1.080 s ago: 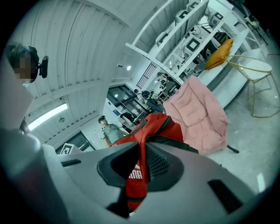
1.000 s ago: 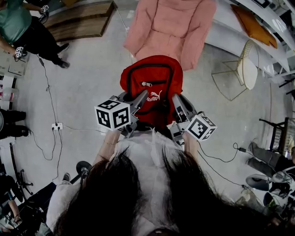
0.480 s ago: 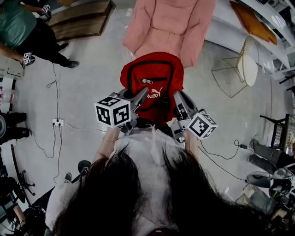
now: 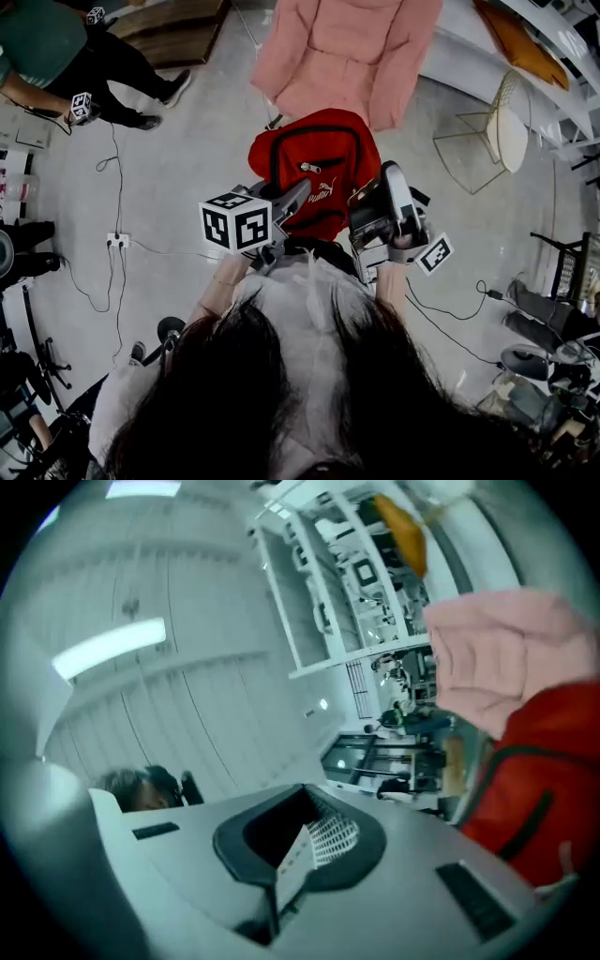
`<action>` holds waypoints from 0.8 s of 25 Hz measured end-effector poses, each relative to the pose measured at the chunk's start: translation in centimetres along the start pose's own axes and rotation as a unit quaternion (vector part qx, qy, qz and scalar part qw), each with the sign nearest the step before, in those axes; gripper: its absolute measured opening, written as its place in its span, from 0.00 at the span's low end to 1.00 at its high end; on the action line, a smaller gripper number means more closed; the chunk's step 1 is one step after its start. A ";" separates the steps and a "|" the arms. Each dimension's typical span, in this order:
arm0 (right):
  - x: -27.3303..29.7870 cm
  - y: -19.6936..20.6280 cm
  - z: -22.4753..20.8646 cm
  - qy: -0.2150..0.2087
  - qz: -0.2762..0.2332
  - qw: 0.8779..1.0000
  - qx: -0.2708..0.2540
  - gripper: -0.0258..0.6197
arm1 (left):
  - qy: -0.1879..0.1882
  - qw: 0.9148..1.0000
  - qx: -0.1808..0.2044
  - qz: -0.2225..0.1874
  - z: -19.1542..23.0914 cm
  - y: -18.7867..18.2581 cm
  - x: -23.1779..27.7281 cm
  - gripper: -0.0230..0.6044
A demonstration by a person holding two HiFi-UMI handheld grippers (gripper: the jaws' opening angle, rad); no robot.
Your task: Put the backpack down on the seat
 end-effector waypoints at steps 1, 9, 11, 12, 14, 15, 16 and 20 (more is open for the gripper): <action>1.7 -0.5 0.7 -0.031 -0.015 0.999 0.007 0.09 | 0.000 1.000 0.003 0.018 -0.4 0.8 0.6 0.10; -9.5 -3.3 -7.5 0.278 0.190 0.905 -0.261 0.09 | 0.005 0.999 -0.040 0.034 0.5 0.8 1.4 0.09; -13.7 -3.6 -10.9 0.323 0.210 0.890 -0.245 0.09 | 0.004 1.000 -0.015 0.026 0.1 -0.4 1.3 0.10; -15.4 -3.5 -12.7 0.343 0.228 0.880 -0.237 0.09 | 0.006 1.000 -0.002 0.025 -0.2 -0.9 1.5 0.09; -17.2 -3.3 -15.8 0.370 0.263 0.863 -0.221 0.13 | 0.012 0.999 0.017 0.024 -0.8 -2.2 2.1 0.10; -17.4 -3.2 -17.1 0.373 0.273 0.861 -0.211 0.20 | 0.017 0.999 0.021 0.022 -0.9 -3.1 2.6 0.09; -17.1 -3.2 -18.0 0.370 0.279 0.863 -0.201 0.31 | 0.021 0.999 0.022 0.020 -1.0 -4.0 3.0 0.10; -14.4 -2.3 -19.5 0.326 0.293 0.881 -0.179 0.36 | 0.025 0.999 0.030 0.014 -0.9 -6.4 4.1 0.10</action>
Point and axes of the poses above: the fingertips, and each gripper's own axes: x forward along the fingers, z to its left, y out of its underside, the point moved 1 cm from there along -x, backward along the fingers, and after that the axes turned 15 degrees about -y, right-handed, at the moved point
